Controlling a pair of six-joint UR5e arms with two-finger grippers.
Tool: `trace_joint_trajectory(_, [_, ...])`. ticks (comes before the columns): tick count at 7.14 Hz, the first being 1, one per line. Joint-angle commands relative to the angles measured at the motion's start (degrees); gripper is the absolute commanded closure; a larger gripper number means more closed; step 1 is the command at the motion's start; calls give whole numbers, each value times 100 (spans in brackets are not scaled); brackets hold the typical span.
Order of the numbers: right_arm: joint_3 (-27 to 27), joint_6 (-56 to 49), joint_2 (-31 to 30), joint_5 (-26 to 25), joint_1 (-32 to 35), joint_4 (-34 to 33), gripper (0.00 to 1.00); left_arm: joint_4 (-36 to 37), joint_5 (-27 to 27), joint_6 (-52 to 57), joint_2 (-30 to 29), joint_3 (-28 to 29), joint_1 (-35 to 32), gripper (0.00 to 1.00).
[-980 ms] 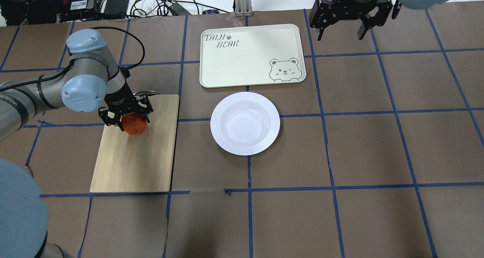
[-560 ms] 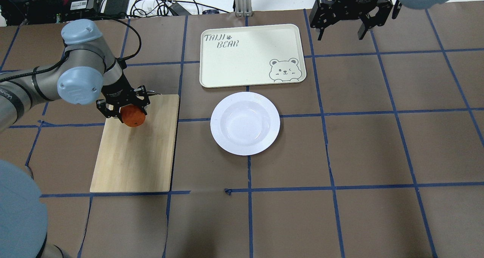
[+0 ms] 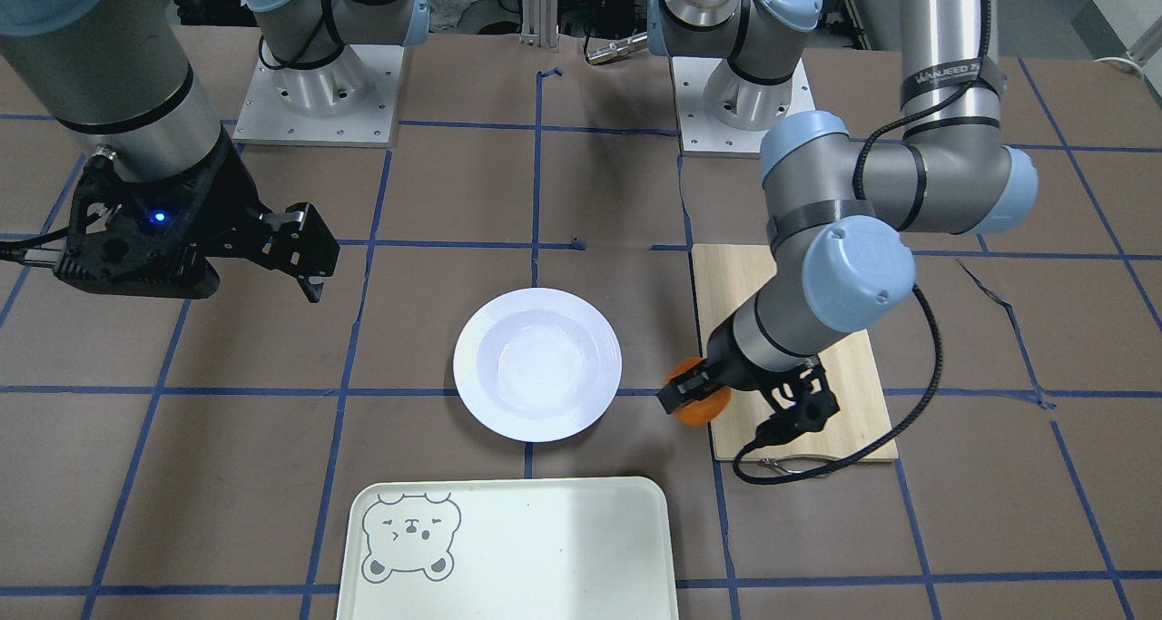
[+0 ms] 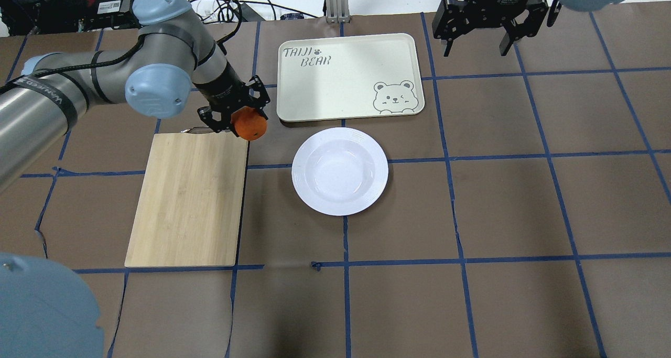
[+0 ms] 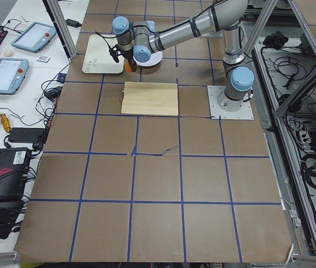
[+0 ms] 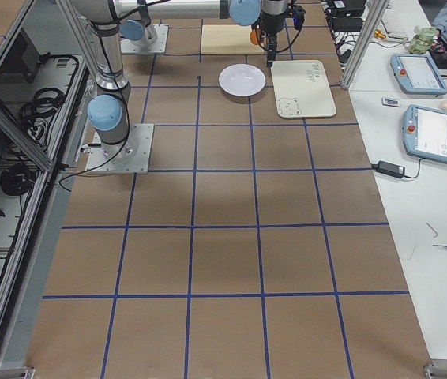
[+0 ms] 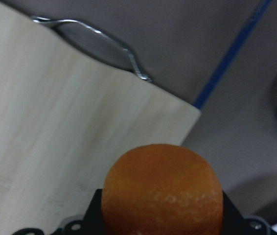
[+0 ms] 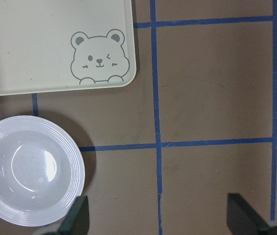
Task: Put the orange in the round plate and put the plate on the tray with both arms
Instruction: 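Carry the orange with the left gripper and release it onto the white plate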
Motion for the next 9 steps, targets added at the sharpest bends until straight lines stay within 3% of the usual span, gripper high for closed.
trace_joint_trajectory(1, [0,-4,9,7,-25,5,0,22,-310,-429,-103,45,-770,100])
trace_joint_trajectory(2, [9,-4,0,7,-34,40,0,126,-302,-473,-217,36,-1052,100])
trace_joint_trajectory(3, [9,13,0,7,-34,40,0,362,-319,-787,-384,27,-1185,87])
trace_joint_trajectory(4, [9,14,0,7,-34,40,0,408,-293,-946,-455,-42,-1291,24])
trace_joint_trajectory(5, [9,14,9,16,-34,40,0,478,-258,-948,-464,-78,-1344,0])
trace_joint_trajectory(7, [17,57,26,60,-60,40,0,488,-240,-870,-256,-9,-1319,0])
trace_joint_trajectory(8, [113,49,18,95,-104,-3,0,479,30,-617,-114,140,-1249,0])
trace_joint_trajectory(9, [297,49,0,173,-122,-64,0,218,894,317,44,437,-1030,0])
